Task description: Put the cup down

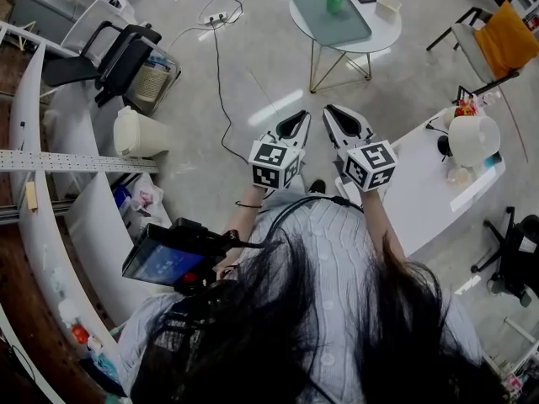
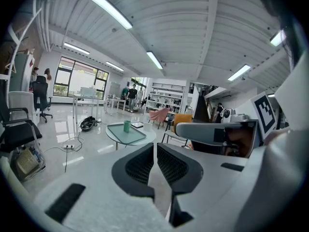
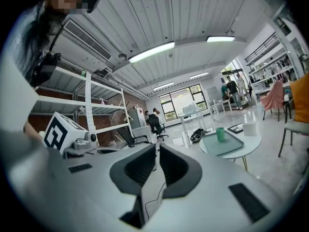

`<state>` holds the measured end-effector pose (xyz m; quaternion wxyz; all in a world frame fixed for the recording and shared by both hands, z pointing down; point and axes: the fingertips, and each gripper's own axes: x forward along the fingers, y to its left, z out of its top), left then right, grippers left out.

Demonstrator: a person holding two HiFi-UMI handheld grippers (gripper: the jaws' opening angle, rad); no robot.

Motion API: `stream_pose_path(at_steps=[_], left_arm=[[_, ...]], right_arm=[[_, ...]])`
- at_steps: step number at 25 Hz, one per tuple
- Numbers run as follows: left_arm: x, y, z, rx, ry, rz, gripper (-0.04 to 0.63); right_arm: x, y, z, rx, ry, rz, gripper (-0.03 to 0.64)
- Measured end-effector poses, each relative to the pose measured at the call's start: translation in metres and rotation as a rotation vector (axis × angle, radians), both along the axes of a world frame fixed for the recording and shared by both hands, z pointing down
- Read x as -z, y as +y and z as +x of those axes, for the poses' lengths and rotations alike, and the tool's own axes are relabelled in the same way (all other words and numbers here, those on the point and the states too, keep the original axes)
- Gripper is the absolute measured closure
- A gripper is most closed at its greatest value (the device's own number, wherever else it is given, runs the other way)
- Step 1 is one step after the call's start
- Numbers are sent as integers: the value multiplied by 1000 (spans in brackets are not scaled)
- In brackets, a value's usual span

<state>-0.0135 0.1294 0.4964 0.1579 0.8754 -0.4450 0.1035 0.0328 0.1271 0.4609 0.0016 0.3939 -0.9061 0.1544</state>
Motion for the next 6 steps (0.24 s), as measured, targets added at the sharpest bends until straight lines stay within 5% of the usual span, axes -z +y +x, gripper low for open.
stream_pose_path(at_steps=[6], left_arm=[[1,-3,-3,3,1,6,561]], right_arm=[[0,-2,-1,-2,2,0,568]])
